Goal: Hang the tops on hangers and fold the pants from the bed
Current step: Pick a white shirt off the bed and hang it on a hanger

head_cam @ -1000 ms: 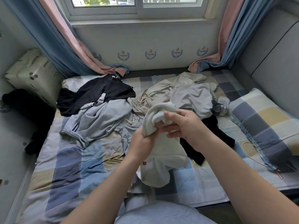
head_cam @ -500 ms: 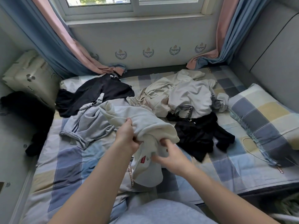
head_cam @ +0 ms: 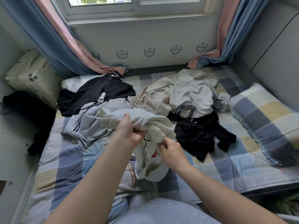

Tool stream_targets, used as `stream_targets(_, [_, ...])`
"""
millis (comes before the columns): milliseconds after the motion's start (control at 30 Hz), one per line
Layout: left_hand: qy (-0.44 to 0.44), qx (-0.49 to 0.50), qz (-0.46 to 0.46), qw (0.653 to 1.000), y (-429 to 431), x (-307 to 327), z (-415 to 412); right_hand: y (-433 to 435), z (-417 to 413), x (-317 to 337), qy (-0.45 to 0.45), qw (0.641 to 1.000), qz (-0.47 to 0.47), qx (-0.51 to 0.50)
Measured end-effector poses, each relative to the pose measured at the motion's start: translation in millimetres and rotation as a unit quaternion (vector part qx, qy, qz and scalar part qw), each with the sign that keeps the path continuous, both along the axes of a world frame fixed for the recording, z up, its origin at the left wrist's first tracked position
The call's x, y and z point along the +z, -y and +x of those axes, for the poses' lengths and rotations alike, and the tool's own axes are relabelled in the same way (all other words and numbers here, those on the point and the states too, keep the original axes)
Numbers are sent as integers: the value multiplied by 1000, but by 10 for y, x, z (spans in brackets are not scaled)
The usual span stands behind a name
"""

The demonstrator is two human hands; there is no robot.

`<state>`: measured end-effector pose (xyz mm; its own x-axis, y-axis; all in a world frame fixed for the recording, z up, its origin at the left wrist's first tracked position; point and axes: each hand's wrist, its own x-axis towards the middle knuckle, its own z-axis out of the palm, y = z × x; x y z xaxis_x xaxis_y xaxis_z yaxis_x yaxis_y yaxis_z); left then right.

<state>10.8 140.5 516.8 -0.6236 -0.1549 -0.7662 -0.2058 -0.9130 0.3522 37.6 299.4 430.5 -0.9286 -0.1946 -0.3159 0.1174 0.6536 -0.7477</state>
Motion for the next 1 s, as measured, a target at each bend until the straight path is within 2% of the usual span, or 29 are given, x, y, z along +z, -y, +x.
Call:
stream_targets(200, [-57, -91, -83, 991, 38, -143, 43, -48, -20, 181, 3, 994, -108, -25])
stream_targets(333, [-58, -200, -218, 954, 39, -284, 153, -38, -66, 327, 22, 979, -196, -58])
stream_targets(467, [-71, -315, -386, 864, 47, -455, 348, -47, -143, 405, 68, 961, -237, -127])
stream_targets(533, [-84, -393, -447, 799, 27, -588, 453, -51, -180, 425, 85, 950, -251, -167])
stream_targets(600, [-83, -469, -466, 746, 7, -761, 551, -56, -212, 448, 105, 930, -287, -204])
stream_targets(700, [-49, -502, -561, 657, 37, -991, 627, -102, -248, 450, 130, 897, -350, -237])
stream_targets(767, [-22, -457, -596, 660, 77, -1067, 636, -160, -257, 427, 141, 875, -383, -259])
stream_targets(867, [-28, -351, -619, 702, 102, -927, 586, -267, -271, 359, 164, 851, -400, -297])
stream_targets(933, [-75, -280, -621, 728, 112, -746, 520, -347, -273, 331, 190, 859, -373, -295])
stream_targets(1000, [-125, -260, -636, 716, 115, -587, 458, -399, -252, 307, 219, 881, -333, -256])
